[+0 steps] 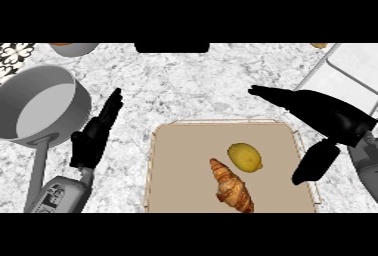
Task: Pick the lemon from the tray and place it in the tiered shelf
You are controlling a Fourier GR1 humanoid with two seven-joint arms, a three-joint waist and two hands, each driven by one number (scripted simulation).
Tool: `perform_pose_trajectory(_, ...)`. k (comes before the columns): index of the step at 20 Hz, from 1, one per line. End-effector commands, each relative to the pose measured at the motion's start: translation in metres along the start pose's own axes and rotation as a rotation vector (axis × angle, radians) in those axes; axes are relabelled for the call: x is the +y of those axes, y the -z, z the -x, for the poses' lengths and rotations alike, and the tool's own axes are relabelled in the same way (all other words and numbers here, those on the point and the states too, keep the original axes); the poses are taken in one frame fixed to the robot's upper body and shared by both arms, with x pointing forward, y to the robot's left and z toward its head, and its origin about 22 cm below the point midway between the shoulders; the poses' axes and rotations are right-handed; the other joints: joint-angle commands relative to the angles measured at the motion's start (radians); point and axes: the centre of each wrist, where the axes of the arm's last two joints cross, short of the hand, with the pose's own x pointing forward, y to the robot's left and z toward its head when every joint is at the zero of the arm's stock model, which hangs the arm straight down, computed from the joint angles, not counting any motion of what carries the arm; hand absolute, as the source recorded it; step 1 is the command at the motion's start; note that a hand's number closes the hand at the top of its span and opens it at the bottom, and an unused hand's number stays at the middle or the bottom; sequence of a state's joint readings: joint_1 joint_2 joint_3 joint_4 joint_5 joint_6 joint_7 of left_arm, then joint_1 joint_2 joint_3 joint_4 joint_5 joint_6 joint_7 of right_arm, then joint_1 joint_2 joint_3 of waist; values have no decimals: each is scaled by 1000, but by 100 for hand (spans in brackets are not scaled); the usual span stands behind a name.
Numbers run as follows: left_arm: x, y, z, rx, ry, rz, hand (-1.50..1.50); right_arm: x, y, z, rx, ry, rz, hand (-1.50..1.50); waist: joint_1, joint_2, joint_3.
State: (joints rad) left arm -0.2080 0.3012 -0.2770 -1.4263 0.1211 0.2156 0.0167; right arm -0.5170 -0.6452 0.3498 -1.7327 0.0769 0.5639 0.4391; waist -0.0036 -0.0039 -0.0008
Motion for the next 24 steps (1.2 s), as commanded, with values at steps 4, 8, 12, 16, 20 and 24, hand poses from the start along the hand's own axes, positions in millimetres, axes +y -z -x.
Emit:
perform_pose_trajectory(4, -1, 5, 3, 7, 12, 19, 0, 10, -13, -23, 23, -12, 19, -150, 3, 4, 1)
perform_pose_trajectory(8, -10, -2, 10, -10, 3, 8, 0, 23, -26, -30, 17, -15, 48, -150, 1, 3, 1)
perform_pose_trajectory(12, 4, 2, 7, -4, -7, 20, 0, 28, -18, -54, 43, -32, 49, -150, 4, 3, 0)
perform_pose_trajectory(16, 9, -4, 6, -26, 4, 9, 0, 31, -18, -35, 53, -21, 58, -150, 5, 3, 1)
perform_pose_trajectory(20, 1, -1, 19, -16, 12, -10, 0, 42, -7, -24, 49, -18, 47, -150, 4, 4, 1)
perform_pose_trajectory(24, 4, 6, 11, -3, -13, 3, 0, 56, -9, -30, 81, -25, 43, -150, 2, 4, 1)
